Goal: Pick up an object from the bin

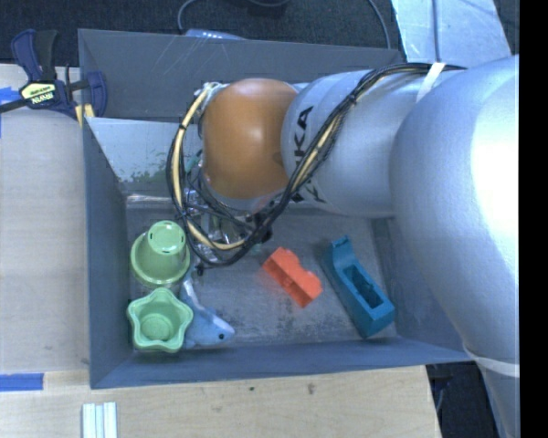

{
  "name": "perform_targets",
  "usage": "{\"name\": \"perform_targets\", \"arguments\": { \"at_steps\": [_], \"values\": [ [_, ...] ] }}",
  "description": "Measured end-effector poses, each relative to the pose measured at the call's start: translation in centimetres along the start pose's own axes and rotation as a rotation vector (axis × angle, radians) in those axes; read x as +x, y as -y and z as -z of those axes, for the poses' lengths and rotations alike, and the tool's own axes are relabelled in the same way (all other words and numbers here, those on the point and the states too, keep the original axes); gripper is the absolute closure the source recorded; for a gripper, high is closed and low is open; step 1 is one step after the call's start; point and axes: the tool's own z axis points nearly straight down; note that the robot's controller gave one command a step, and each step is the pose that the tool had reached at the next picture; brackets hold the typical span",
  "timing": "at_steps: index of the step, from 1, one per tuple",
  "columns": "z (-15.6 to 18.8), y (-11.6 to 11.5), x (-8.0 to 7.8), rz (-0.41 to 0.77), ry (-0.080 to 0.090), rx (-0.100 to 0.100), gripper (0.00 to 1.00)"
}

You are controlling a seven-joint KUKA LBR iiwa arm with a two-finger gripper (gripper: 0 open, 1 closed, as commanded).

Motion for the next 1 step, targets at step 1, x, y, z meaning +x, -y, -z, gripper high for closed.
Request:
{"name": "perform_targets", "arguments": {
  "at_steps": [1],
  "values": [
    [-1.73,-1.23,-0.1,0.218,-0.002,0.002,0.0]
  ]
}}
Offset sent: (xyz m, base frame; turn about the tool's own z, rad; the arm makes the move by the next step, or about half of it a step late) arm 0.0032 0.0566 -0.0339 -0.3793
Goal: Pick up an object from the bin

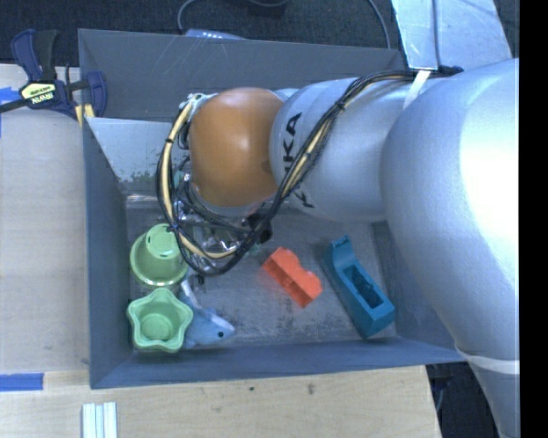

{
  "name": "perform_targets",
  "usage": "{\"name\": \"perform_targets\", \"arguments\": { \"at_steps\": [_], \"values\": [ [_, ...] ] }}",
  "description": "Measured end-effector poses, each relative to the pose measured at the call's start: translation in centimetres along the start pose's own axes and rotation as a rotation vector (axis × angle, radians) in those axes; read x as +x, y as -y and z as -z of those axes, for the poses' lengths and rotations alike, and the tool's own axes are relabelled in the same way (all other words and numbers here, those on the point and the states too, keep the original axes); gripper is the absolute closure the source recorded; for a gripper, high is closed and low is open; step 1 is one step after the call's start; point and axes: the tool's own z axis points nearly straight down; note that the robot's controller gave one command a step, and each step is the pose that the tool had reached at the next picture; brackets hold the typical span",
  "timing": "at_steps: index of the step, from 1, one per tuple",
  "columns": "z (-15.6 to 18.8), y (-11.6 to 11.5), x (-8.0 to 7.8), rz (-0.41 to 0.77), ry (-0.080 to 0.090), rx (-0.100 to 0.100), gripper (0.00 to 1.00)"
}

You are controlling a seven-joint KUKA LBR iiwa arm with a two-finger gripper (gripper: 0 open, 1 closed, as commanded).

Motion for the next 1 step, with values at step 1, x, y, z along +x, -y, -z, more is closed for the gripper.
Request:
{"name": "perform_targets", "arguments": {
  "at_steps": [1],
  "values": [
    [-1.3,-2.86,-2.21,0.156,-0.008,0.013,1.0]
  ]
}}
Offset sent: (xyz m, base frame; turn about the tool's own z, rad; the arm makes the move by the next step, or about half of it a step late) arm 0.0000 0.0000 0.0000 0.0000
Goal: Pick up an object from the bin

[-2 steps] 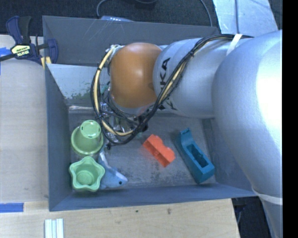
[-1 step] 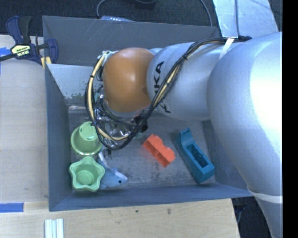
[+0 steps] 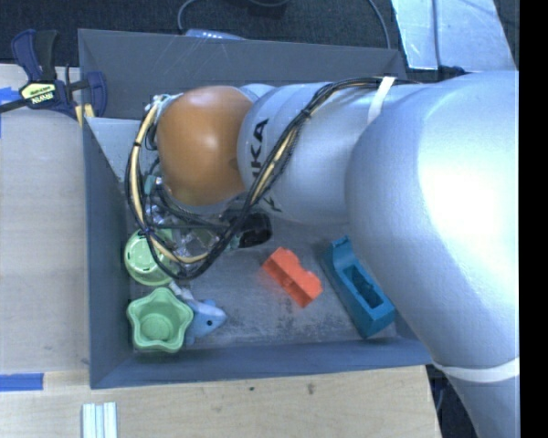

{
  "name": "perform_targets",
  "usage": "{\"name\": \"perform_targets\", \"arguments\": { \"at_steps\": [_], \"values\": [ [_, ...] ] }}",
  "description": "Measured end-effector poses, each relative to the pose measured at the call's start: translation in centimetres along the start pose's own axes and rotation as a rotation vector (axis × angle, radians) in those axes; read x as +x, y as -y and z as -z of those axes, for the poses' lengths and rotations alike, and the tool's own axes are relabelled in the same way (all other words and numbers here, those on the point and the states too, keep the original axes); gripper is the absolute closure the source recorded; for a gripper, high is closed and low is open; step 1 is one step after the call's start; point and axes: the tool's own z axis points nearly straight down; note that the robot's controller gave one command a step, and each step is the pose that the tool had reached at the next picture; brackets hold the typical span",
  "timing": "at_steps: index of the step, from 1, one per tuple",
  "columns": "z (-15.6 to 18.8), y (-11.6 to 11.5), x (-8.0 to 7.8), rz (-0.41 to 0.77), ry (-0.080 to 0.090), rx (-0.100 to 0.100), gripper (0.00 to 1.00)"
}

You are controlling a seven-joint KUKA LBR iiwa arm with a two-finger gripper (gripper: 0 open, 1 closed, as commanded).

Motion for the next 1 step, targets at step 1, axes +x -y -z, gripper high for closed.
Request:
{"name": "perform_targets", "arguments": {
  "at_steps": [1],
  "values": [
    [0.0,0.0,0.0,-0.002,0.0,-0.001,1.0]
  ]
}}
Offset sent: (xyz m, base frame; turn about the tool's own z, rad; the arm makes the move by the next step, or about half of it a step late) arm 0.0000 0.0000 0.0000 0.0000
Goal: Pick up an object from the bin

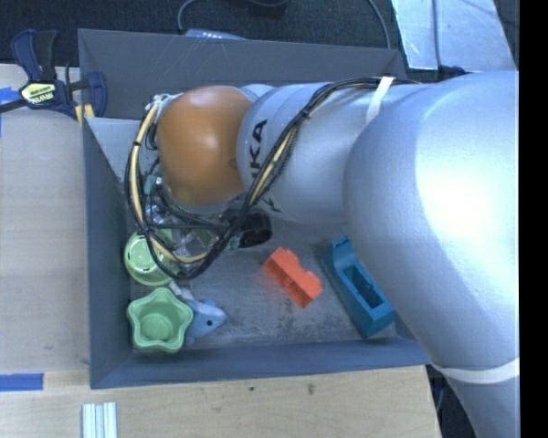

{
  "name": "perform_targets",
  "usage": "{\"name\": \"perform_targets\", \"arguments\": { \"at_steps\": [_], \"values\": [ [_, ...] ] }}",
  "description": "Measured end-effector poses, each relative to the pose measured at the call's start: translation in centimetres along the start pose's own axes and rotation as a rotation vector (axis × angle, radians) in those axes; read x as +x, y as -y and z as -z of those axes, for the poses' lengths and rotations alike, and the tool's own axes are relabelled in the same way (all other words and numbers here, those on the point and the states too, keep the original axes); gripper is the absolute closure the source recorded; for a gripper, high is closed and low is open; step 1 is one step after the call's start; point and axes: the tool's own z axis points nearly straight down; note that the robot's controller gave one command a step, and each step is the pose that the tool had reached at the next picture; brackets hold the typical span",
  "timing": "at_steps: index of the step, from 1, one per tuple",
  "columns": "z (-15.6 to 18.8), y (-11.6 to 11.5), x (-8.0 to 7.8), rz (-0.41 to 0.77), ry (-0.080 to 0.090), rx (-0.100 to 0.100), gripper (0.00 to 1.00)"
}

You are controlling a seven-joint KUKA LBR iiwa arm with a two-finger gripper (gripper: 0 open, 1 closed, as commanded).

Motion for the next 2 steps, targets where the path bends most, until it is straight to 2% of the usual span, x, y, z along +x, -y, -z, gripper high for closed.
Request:
{"name": "perform_targets", "arguments": {
  "at_steps": [2],
  "values": [
    [0.01,0.02,0.01,-0.001,-0.001,0.0,1.0]
  ]
}}
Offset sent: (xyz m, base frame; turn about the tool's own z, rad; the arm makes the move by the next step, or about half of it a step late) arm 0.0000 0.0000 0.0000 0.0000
